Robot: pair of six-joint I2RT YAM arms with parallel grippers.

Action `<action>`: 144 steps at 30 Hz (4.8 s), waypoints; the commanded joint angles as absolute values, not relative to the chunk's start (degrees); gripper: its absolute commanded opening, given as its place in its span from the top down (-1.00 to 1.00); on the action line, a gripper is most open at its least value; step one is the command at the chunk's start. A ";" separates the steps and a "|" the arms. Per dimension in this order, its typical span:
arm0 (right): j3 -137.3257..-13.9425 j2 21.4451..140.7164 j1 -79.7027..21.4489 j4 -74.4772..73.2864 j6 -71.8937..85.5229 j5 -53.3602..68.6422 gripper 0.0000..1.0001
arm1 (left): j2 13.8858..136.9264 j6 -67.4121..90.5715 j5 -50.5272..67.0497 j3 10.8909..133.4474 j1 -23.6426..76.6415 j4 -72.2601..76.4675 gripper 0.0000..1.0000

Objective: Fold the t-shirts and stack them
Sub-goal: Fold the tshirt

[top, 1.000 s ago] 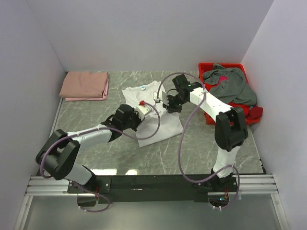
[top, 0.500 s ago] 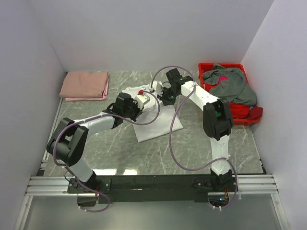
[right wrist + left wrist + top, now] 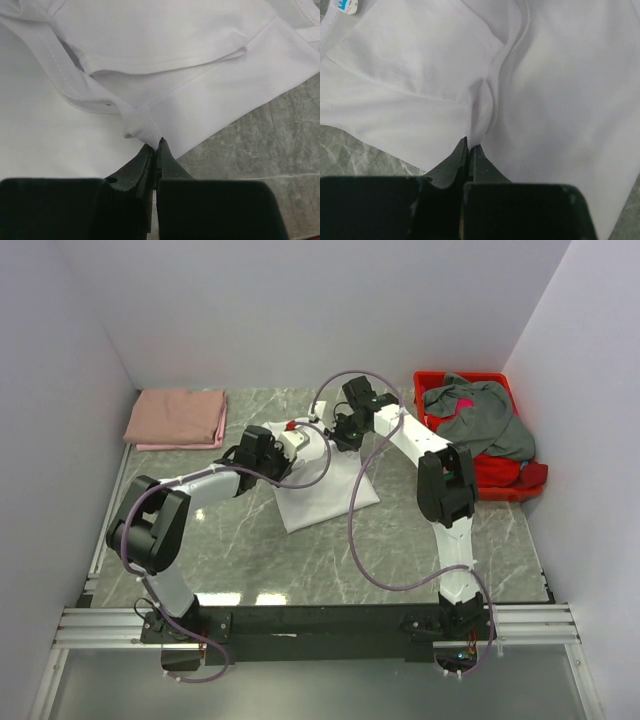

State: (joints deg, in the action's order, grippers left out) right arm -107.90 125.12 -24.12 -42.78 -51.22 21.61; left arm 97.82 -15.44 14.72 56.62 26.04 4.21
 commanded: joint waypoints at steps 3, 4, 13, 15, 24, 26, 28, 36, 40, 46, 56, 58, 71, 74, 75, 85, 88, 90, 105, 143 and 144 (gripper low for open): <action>-111.62 127.09 -23.99 -41.84 -49.31 20.39 1.00 | 99.75 -17.14 16.70 60.20 24.87 2.11 0.99; -112.06 127.35 -23.99 -42.10 -49.31 20.30 1.00 | 100.02 -17.40 16.70 60.47 24.79 1.85 0.99; -114.00 128.94 -24.17 -39.31 -44.92 18.02 0.29 | 102.39 -16.97 15.48 64.16 23.55 0.44 0.00; -112.86 127.63 -24.17 -35.88 -38.53 14.10 -0.41 | 100.91 -16.00 10.48 64.51 23.29 2.54 -0.29; -108.22 117.62 -18.91 -34.77 -37.59 24.57 -0.61 | 82.55 -18.25 8.30 58.63 20.39 9.77 -0.75; -104.52 114.36 -17.93 -39.79 -52.19 37.14 -0.64 | 78.60 -21.08 12.81 57.22 21.26 3.54 -0.65; -94.61 107.87 -17.58 -45.40 -63.75 41.73 -0.67 | 76.65 -24.07 13.54 55.91 23.89 -1.29 -0.53; -69.61 93.87 -17.58 -46.22 -89.21 39.99 -0.76 | 74.00 -28.57 5.54 42.72 44.73 -6.15 -0.38; -67.50 92.99 -17.58 -42.99 -85.00 39.03 -0.65 | 76.37 -27.78 3.52 42.97 45.79 -6.33 -0.34; -67.24 93.52 -17.49 -41.14 -80.86 37.53 -0.51 | 74.36 -25.84 3.60 42.46 45.70 -5.37 -0.35; -83.28 105.97 -14.24 -41.92 -45.70 36.56 -0.25 | 74.34 9.00 3.06 52.35 34.24 -12.09 -0.51; -84.98 107.57 -13.45 -41.05 -37.92 36.12 -0.23 | 75.32 22.90 7.36 53.00 31.13 -13.36 -0.50; -80.95 111.78 -12.66 -39.64 -20.39 34.36 -0.16 | 73.29 50.09 9.14 36.30 29.44 1.41 -0.26; -81.04 113.72 -12.57 -39.90 -19.69 34.02 -0.15 | 75.31 50.88 8.70 35.95 29.53 2.19 -0.22; -80.95 113.99 -12.66 -39.64 -19.60 33.93 -0.15 | 75.58 50.98 8.70 35.69 29.44 2.81 -0.21; -80.86 114.96 -12.66 -40.61 -19.78 36.21 -0.05 | 78.84 50.80 9.58 36.83 29.44 3.87 -0.02; -80.77 115.05 -12.57 -40.52 -19.60 36.39 -0.04 | 78.84 50.36 9.41 37.26 29.44 2.38 0.03; -80.86 114.96 -12.57 -40.52 -19.60 36.47 -0.03 | 78.93 49.84 8.18 37.70 29.44 0.19 0.03; -80.95 114.79 -12.48 -40.87 -19.60 36.04 0.00 | 82.18 49.04 10.11 38.32 29.53 -0.35 0.02; -80.86 113.56 -11.60 -41.92 -19.95 37.62 0.35 | 85.87 47.81 11.78 39.90 29.44 1.85 0.93; -80.77 113.38 -11.34 -42.01 -20.04 37.70 0.38 | 85.43 47.81 11.78 39.90 29.44 1.85 0.95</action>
State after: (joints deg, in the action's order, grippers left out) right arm -80.42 115.24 -12.12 -41.41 -19.99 36.45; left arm 86.83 48.73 10.74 38.41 29.47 -0.19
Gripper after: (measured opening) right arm 0.324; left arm 0.039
